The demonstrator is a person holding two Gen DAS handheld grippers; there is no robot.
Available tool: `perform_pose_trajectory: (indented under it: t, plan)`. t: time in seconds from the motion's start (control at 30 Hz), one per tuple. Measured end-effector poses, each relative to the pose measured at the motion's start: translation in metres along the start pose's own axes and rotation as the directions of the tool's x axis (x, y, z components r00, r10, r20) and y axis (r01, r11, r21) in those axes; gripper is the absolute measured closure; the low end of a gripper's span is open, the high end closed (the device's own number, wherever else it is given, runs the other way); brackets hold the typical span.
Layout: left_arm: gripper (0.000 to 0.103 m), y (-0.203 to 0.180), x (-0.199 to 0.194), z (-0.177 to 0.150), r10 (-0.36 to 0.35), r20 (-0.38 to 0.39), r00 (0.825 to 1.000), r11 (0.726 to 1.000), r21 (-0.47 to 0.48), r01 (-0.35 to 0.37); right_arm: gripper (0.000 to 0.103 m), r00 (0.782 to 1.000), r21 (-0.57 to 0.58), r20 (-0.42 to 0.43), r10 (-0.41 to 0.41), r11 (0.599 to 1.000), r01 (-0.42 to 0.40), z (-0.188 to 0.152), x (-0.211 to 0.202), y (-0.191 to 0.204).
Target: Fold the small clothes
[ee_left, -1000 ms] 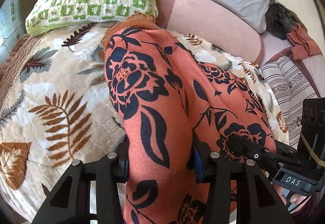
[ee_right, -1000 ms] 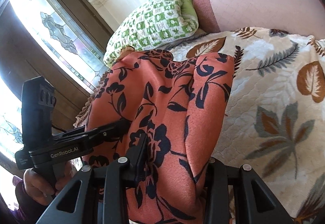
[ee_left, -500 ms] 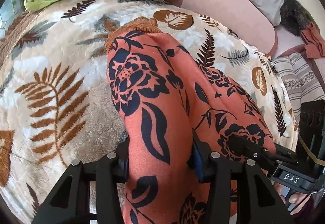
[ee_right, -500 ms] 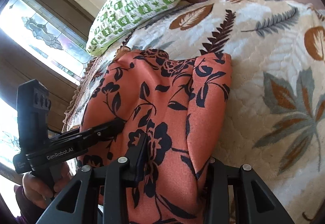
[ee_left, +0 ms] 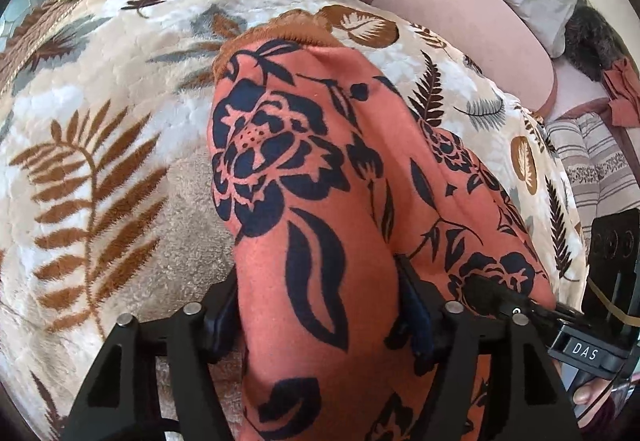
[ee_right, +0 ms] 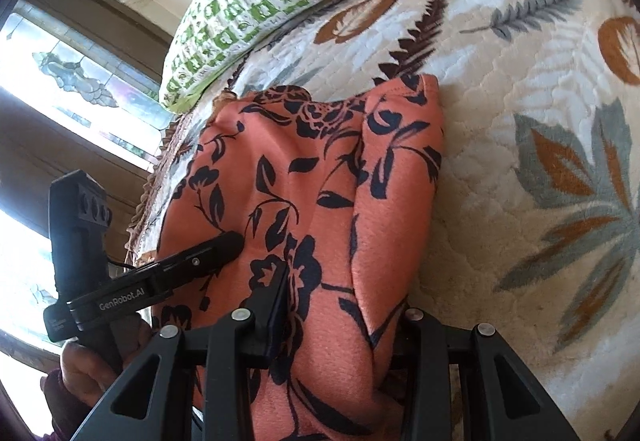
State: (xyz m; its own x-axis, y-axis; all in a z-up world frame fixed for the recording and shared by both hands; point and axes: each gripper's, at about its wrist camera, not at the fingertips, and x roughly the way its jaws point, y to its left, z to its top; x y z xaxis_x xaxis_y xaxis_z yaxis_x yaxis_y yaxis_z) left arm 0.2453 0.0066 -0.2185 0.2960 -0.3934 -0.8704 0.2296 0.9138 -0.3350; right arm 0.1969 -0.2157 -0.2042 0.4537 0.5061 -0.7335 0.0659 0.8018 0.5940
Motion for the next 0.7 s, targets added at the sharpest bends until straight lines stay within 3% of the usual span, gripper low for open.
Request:
perform_pose_trajectory:
  t: [0.27,0.43,0.53,0.7]
  plan:
    - [0.022,-0.002,-0.003,-0.006,0.037,0.049,0.998,0.999,0.021,-0.038,0.064,1.000,0.026,0.020,0.000,1.000,-0.001,-0.004,0.003,-0.006]
    - [0.018,-0.008,-0.016,-0.014,0.116,0.069,0.991,0.993,-0.025,-0.115,0.053,1.000,0.064,-0.003,-0.004,0.998,0.005,-0.003,0.002,-0.009]
    - [0.018,-0.020,-0.035,-0.025,0.194,0.111,0.975,0.981,-0.003,-0.195,0.048,0.999,0.061,-0.011,-0.048,0.997,0.049,-0.006,-0.006,0.001]
    - [0.018,-0.041,-0.075,-0.040,0.309,0.193,0.931,0.945,0.051,-0.324,0.048,0.991,-0.013,0.024,-0.130,0.991,0.130,-0.020,-0.033,0.024]
